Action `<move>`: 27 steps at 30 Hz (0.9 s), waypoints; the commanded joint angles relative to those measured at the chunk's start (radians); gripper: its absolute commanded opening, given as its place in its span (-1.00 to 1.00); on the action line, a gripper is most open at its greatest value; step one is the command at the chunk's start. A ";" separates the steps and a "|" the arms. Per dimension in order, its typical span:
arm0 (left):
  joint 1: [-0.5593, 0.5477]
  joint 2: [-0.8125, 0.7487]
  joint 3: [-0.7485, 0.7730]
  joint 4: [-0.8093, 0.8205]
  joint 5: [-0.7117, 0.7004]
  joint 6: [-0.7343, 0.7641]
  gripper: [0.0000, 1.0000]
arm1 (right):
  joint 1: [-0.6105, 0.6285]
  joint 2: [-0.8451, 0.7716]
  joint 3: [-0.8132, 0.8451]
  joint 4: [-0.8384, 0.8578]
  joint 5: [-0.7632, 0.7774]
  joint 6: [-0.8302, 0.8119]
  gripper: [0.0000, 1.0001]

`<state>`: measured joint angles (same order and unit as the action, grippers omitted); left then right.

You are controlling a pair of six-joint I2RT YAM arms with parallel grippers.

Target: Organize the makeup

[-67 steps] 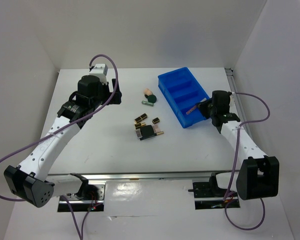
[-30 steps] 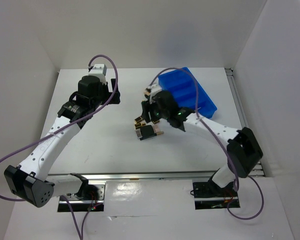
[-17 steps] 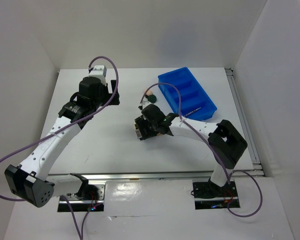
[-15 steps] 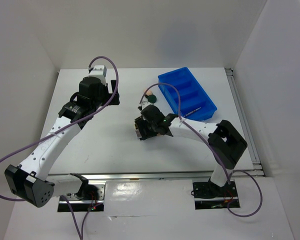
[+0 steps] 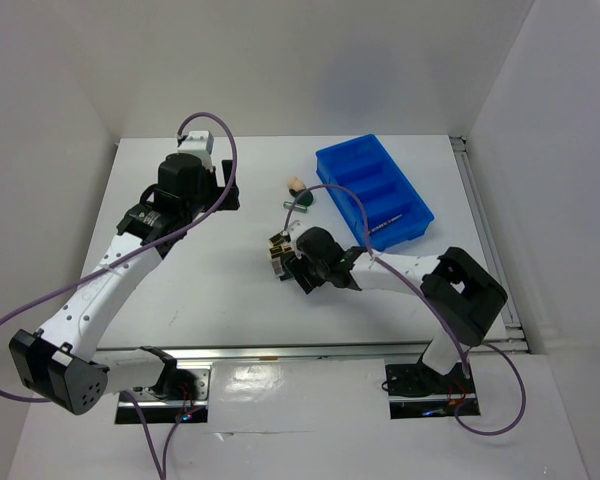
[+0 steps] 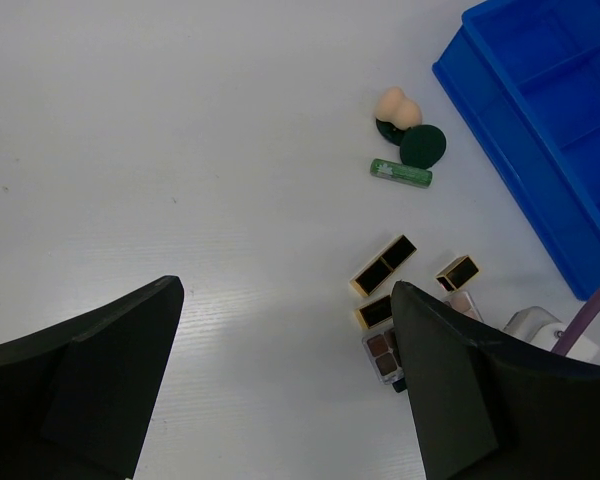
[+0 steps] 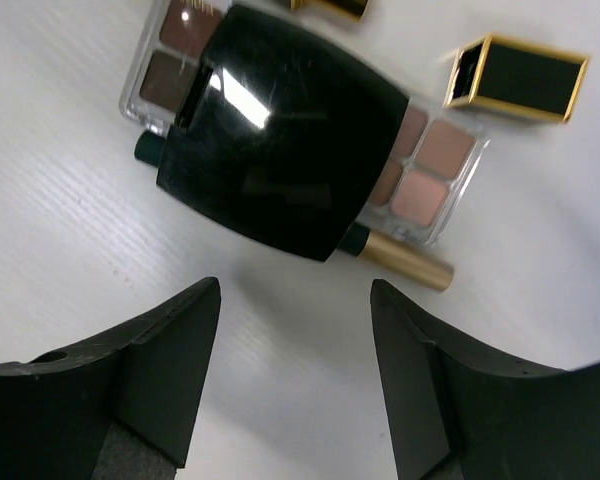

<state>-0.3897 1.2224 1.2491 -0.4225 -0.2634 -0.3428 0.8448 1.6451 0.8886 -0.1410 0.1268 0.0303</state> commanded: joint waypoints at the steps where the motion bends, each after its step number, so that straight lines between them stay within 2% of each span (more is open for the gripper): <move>1: -0.001 -0.003 0.019 0.014 0.012 0.007 0.99 | -0.012 -0.056 -0.013 0.150 -0.012 -0.098 0.39; 5: -0.001 -0.003 0.019 0.014 0.012 0.007 0.99 | -0.021 -0.047 -0.004 0.176 -0.012 -0.124 0.39; 10: -0.001 -0.003 0.019 0.014 0.012 0.007 0.99 | -0.041 0.044 0.035 0.185 -0.039 -0.147 0.34; 27: -0.001 0.006 0.020 0.014 0.023 0.016 0.99 | -0.059 0.048 -0.043 0.227 -0.139 -0.118 0.29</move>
<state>-0.3897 1.2274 1.2491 -0.4267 -0.2543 -0.3420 0.7910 1.6840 0.8612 0.0288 0.0067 -0.0929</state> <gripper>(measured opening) 0.995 0.646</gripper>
